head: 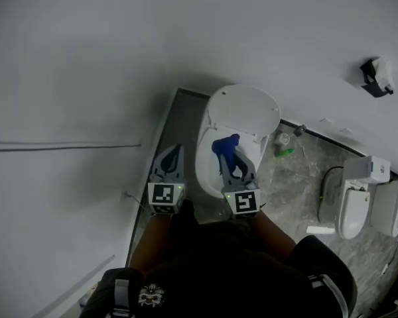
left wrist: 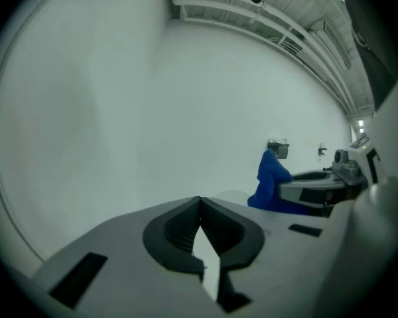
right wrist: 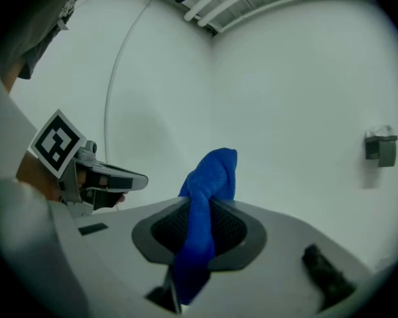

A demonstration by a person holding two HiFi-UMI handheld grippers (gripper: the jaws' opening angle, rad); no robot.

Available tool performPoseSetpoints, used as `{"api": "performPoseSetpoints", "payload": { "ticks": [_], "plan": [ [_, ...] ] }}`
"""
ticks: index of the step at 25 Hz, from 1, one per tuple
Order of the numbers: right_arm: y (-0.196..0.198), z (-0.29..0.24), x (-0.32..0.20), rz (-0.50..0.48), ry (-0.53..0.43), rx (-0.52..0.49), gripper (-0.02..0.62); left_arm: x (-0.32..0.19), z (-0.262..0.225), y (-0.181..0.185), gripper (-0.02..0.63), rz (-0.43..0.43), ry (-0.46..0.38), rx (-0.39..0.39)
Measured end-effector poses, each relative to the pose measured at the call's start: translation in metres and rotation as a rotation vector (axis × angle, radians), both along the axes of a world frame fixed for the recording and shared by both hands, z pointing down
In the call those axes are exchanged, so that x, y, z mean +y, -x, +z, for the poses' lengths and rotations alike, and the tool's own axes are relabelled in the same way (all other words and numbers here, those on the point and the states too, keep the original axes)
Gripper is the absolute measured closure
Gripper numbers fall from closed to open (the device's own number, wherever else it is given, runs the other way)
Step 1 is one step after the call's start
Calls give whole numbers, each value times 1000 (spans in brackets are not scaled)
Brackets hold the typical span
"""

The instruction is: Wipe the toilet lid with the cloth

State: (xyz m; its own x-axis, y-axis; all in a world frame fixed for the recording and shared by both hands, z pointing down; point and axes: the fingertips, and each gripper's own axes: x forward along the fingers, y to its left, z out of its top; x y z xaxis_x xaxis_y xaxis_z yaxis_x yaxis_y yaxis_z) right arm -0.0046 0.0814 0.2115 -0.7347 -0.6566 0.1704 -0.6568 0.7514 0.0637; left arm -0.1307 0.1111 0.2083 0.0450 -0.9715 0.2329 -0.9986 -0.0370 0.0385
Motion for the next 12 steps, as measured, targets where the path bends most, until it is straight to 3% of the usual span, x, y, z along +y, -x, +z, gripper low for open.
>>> {"api": "performPoseSetpoints", "payload": {
  "ticks": [3,7,12],
  "plan": [
    [6,16,-33,128,-50,70,522,-41,19,9,597,125,15,20],
    [16,43,-75,210,-63,164,522,-91,65,11,597,280,77,3],
    [31,85,-124,235,-24,185,522,-140,108,15,597,296,99,59]
  ]
}}
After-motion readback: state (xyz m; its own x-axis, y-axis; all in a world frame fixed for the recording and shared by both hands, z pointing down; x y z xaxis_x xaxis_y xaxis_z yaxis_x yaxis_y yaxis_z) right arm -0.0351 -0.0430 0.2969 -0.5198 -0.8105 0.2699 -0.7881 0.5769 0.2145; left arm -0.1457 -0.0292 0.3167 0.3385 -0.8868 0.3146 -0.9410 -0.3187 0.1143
